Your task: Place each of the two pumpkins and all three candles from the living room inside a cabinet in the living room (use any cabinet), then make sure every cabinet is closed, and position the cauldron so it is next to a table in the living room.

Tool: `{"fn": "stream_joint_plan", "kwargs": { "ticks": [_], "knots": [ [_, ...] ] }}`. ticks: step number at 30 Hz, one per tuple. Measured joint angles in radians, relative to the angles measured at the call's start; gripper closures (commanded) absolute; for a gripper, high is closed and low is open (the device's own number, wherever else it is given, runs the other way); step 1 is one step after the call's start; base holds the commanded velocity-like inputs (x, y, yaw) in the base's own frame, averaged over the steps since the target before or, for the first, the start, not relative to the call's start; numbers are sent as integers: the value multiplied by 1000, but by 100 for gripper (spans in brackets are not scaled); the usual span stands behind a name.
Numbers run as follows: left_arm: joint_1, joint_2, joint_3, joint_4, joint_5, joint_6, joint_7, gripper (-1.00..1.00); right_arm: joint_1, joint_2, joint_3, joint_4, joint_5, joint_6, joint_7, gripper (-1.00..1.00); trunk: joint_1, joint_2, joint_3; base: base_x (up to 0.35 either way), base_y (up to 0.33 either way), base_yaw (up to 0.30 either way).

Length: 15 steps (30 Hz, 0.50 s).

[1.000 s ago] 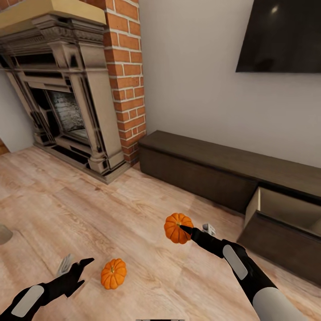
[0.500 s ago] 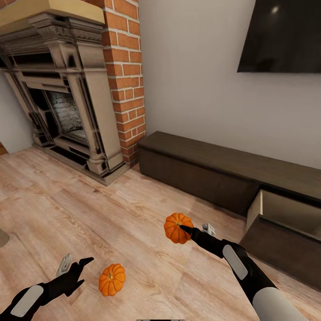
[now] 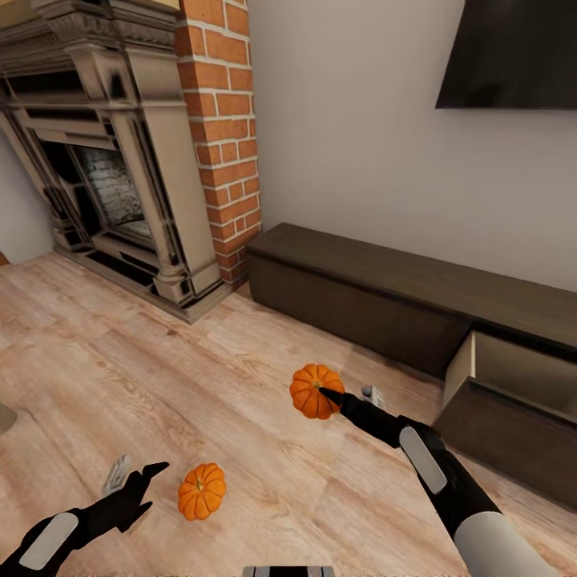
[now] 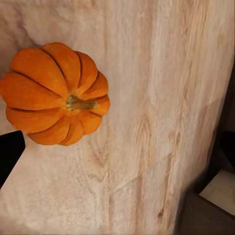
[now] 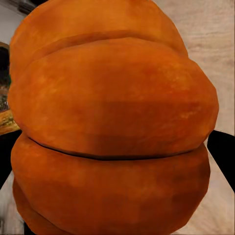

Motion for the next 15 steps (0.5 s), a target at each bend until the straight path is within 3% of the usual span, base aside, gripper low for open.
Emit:
{"fn": "stream_joint_plan", "kwargs": {
  "ticks": [1, 2, 6, 15],
  "knots": [
    [0, -1, -1, -1, -1, 0, -1, -100, 2, 1, 1, -72, 6, 25, -2, 100, 1, 0, -4, 0, 0, 0],
    [0, -1, -1, -1, -2, 0, -1, -100, 4, 1, 1, -131, -14, 56, -5, 100, 1, -1, -8, 0, 0, 0],
    [0, -4, -1, -3, -5, 0, -2, -100, 8, 1, 0, -266, 3, 119, -11, 100, 3, -1, -23, 0, 0, 0],
    [0, -5, -3, -5, -6, 0, -36, -100, 9, 1, 1, -300, 10, 131, -7, 100, 7, -3, -58, 0, 0, 0]
  ]
}}
